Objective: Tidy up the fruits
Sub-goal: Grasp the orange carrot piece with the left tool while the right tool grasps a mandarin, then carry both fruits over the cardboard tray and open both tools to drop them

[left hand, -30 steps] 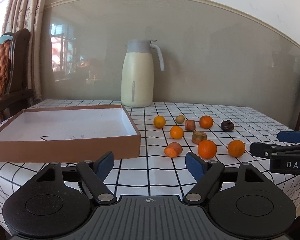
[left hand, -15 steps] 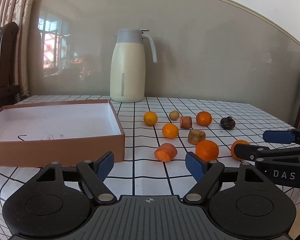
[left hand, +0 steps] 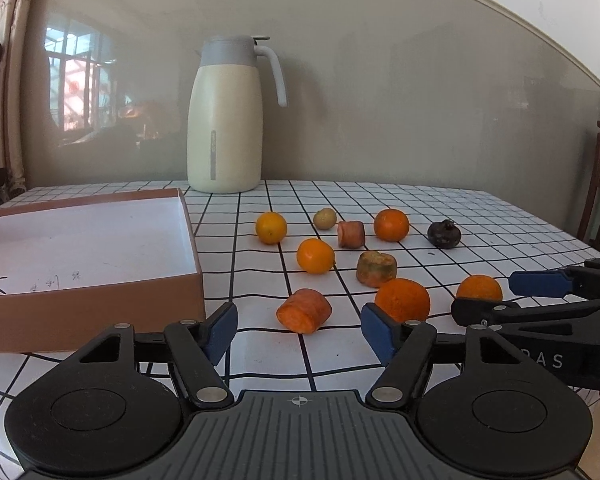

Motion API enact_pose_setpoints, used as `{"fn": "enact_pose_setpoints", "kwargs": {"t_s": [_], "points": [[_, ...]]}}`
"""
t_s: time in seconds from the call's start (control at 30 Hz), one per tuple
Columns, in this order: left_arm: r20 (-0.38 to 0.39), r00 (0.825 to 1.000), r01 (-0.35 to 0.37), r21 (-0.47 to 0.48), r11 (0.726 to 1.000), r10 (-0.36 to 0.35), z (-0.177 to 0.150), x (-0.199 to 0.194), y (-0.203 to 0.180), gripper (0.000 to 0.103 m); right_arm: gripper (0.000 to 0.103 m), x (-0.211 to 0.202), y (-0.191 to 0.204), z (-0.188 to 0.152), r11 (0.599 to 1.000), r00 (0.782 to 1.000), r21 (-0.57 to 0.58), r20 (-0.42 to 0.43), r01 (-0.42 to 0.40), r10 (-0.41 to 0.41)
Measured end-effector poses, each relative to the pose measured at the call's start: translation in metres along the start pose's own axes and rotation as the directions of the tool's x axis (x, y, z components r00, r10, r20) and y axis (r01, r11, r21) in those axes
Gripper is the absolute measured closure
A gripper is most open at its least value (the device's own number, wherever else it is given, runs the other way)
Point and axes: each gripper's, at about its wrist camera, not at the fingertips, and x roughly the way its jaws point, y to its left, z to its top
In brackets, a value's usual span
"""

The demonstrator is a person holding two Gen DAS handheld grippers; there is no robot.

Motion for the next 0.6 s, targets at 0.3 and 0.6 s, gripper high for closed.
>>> {"fn": "enact_pose_setpoints", "kwargs": {"t_s": [0.3, 0.6], "points": [[-0.042, 0.999, 0.006, 0.016, 1.000, -0.006, 0.003, 0.022, -0.007, 0.037, 0.061, 0.015, -0.006, 0.001, 1.000, 1.000, 0.028, -0.023, -0.006, 0.007], [-0.057, 0.998, -0.003, 0.030, 1.000, 0.005, 0.000, 0.029, -0.009, 0.068, 0.074, 0.016, -0.010, 0.001, 0.999, 1.000, 0.051, -0.018, -0.006, 0.007]]}}
